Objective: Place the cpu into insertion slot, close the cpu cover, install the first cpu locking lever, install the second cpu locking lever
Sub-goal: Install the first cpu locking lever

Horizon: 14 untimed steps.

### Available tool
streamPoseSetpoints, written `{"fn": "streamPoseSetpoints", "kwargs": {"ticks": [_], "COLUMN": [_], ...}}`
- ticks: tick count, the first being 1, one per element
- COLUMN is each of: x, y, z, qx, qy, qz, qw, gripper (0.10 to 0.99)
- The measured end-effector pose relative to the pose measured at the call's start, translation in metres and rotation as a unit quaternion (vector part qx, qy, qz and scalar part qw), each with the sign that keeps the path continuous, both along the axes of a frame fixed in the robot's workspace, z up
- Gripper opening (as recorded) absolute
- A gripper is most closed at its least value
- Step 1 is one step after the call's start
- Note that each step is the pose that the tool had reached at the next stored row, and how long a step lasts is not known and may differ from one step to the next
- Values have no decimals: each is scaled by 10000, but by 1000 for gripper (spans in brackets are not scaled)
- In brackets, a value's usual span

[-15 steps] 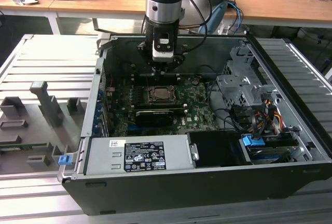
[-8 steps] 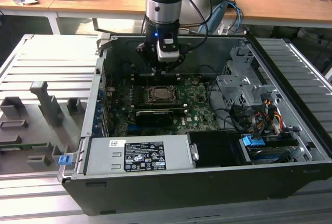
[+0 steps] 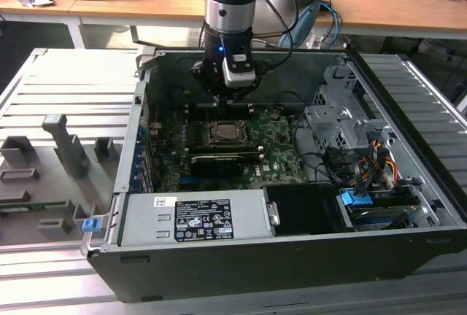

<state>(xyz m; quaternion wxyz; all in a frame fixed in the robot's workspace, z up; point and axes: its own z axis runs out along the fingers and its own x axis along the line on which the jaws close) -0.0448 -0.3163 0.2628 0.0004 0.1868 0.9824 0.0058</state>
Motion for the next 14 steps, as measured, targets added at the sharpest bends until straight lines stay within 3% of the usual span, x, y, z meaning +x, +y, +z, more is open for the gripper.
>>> {"fn": "streamPoseSetpoints", "kwargs": {"ticks": [14], "x": [0], "y": [0], "z": [0], "qx": [0], "qy": [0], "qz": [458], "qw": [9990], "gripper": [106]}}
